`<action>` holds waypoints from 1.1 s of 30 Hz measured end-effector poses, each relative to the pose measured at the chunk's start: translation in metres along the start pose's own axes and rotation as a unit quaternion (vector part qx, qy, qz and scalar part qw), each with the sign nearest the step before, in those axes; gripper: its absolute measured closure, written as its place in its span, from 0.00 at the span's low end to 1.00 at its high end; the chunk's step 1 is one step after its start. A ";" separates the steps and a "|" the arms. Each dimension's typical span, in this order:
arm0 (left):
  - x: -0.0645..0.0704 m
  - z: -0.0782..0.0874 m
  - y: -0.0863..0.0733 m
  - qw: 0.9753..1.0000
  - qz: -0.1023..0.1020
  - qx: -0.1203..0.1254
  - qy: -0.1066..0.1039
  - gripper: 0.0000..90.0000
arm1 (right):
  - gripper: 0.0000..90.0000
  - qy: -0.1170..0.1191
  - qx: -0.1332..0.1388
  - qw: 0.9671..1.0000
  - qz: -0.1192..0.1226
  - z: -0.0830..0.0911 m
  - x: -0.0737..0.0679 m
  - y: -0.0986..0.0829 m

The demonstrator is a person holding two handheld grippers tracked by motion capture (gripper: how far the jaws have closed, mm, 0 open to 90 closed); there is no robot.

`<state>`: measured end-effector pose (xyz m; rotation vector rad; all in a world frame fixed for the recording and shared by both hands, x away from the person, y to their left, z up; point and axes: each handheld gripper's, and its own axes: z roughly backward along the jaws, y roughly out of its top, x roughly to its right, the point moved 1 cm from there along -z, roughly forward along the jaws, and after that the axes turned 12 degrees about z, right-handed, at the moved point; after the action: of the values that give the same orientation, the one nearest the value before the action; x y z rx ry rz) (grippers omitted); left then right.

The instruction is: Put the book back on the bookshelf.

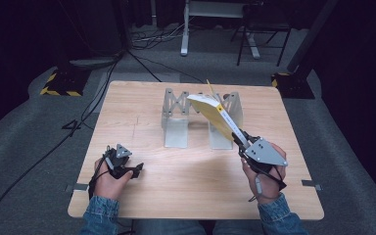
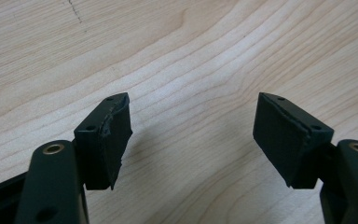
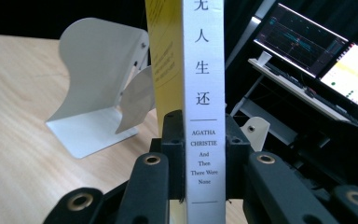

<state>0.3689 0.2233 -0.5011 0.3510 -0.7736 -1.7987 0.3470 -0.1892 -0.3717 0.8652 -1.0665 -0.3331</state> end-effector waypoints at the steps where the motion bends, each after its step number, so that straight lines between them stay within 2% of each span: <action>1: 0.000 0.000 0.000 1.000 0.000 -0.001 -0.001 0.32 | 0.85 -0.002 0.001 1.000 -0.006 -0.002 0.002 0.000; 3: 0.000 -0.001 -0.001 1.000 0.002 -0.001 -0.003 0.31 | 0.85 -0.003 0.001 1.000 -0.013 -0.003 0.004 0.000; 4: -0.001 -0.002 -0.001 1.000 -0.002 -0.005 0.003 0.31 | 0.85 -0.007 0.002 1.000 -0.023 -0.007 0.007 0.000; 5: 0.000 -0.003 -0.001 1.000 0.002 -0.006 0.010 0.31 | 0.85 -0.009 0.001 1.000 -0.028 -0.008 0.008 0.000; 7: -0.001 -0.004 -0.001 1.000 0.005 -0.004 0.008 0.30 | 0.85 -0.012 0.001 0.999 -0.033 -0.010 0.009 0.000; 8: -0.001 -0.004 -0.002 1.000 0.005 0.000 0.008 0.30 | 0.85 -0.014 0.001 0.999 -0.046 -0.014 0.010 0.000; 11: -0.001 -0.005 -0.002 1.000 0.009 0.002 0.006 0.31 | 0.85 -0.016 0.002 0.998 -0.059 -0.017 0.011 0.000; 12: -0.001 -0.005 -0.002 1.000 0.012 0.004 0.004 0.31 | 0.85 -0.020 0.001 0.997 -0.071 -0.020 0.011 -0.001; 14: -0.001 -0.006 -0.002 1.000 0.017 0.006 0.001 0.31 | 0.85 -0.028 0.000 0.997 -0.075 -0.022 0.012 -0.001; 17: -0.003 -0.006 -0.003 1.000 0.013 0.006 -0.001 0.31 | 0.85 -0.034 0.000 0.996 -0.082 -0.025 0.013 -0.001; 18: -0.004 -0.007 -0.005 1.000 0.020 0.021 -0.005 0.30 | 0.85 -0.038 0.001 0.995 -0.089 -0.028 0.015 -0.002; 20: -0.004 -0.007 -0.006 0.999 0.022 0.026 -0.005 0.31 | 0.85 -0.043 0.003 0.995 -0.095 -0.031 0.017 -0.002; 26: -0.004 -0.007 -0.006 0.999 0.021 0.028 -0.003 0.31 | 0.85 -0.051 0.004 0.993 -0.111 -0.042 0.020 -0.003; 33: -0.004 -0.007 -0.007 0.999 0.023 0.029 -0.002 0.31 | 0.85 -0.057 0.006 0.989 -0.139 -0.052 0.027 -0.007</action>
<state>0.3688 0.2261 -0.5115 0.3643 -0.8320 -1.7375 0.4059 -0.1868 -0.3711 1.0187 -1.0548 -0.6163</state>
